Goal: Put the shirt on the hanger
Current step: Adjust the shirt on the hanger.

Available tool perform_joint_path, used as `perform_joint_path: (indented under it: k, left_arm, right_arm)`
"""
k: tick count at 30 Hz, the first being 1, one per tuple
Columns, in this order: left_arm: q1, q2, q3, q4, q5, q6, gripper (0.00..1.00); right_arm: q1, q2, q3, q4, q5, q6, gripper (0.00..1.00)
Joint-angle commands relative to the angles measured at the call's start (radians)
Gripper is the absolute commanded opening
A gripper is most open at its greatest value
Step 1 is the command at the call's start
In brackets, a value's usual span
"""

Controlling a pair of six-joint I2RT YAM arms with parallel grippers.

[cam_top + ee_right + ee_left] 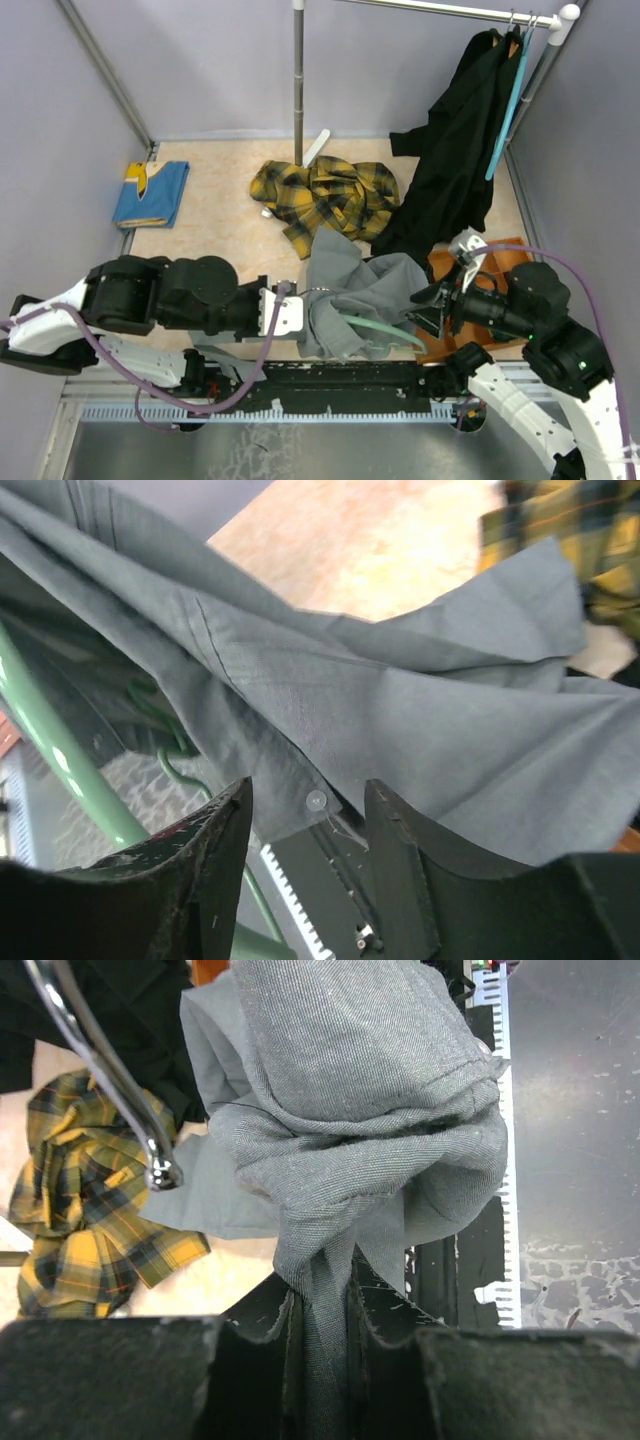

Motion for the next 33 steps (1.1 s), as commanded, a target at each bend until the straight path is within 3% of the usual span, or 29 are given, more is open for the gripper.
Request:
perform_joint_path:
  k: [1, 6, 12, 33]
  left_arm:
    - [-0.007, -0.033, 0.075, 0.038, 0.004, 0.07, 0.0]
    - [-0.007, -0.004, 0.108, -0.011, -0.009, 0.071, 0.0]
    - [-0.007, -0.007, 0.118, -0.027, -0.03, 0.072, 0.0]
    - [-0.007, 0.059, 0.182, 0.006, -0.11, 0.148, 0.0]
  right_arm:
    - [-0.004, 0.068, -0.038, 0.143, -0.227, -0.026, 0.46]
    - [-0.004, 0.083, -0.054, 0.243, -0.41, -0.02, 0.46]
    - [-0.004, 0.043, -0.079, 0.264, -0.481, 0.0, 0.45]
    - [-0.004, 0.052, -0.266, 0.367, -0.544, 0.031, 0.38]
